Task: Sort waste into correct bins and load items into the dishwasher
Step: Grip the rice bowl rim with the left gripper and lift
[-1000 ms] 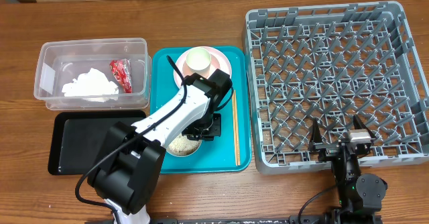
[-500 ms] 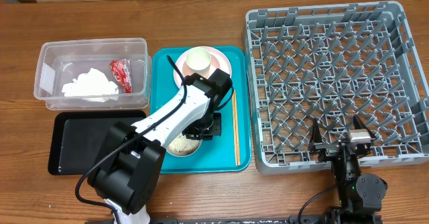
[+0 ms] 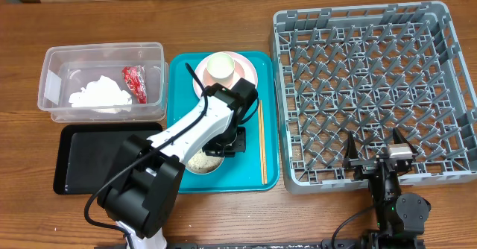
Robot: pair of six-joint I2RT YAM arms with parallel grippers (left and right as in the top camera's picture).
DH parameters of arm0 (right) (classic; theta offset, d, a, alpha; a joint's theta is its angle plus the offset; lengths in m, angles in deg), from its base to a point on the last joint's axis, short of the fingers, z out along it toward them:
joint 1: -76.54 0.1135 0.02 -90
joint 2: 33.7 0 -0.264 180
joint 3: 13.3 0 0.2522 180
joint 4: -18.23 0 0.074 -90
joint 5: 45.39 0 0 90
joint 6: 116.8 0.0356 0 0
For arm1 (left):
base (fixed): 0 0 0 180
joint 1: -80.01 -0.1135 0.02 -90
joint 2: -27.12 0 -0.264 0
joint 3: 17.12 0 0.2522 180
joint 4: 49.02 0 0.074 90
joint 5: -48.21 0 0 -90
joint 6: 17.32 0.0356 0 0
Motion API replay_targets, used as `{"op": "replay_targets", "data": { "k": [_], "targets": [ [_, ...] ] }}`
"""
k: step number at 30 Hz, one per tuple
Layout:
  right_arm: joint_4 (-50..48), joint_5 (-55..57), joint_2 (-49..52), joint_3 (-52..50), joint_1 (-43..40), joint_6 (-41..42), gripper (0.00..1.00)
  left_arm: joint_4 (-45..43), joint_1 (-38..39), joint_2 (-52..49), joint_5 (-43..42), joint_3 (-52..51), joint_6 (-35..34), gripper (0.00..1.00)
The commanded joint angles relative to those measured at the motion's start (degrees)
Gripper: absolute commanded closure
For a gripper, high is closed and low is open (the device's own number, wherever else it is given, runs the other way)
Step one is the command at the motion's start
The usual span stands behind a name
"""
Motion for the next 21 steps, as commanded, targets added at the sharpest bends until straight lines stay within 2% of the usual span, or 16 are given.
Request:
{"op": "replay_targets", "data": {
  "k": [1, 3, 15, 21],
  "targets": [
    [-0.3, -0.3, -0.6, -0.6, 0.0, -0.2, 0.00, -0.4, 0.5, 0.7, 0.6, -1.3, -0.7, 0.92],
    [-0.3, -0.3, -0.6, -0.6, 0.0, -0.2, 0.00, -0.5, 0.5, 0.7, 0.6, -1.3, -0.7, 0.96],
    [-0.3, -0.3, -0.6, -0.6, 0.0, -0.2, 0.00, -0.8, 0.5, 1.0, 0.6, -0.7, 0.0, 0.96],
    [-0.3, -0.3, -0.6, -0.6, 0.0, -0.2, 0.00, 0.0, 0.5, 5.4, 0.8, -0.1, 0.4, 0.96]
  ]
}}
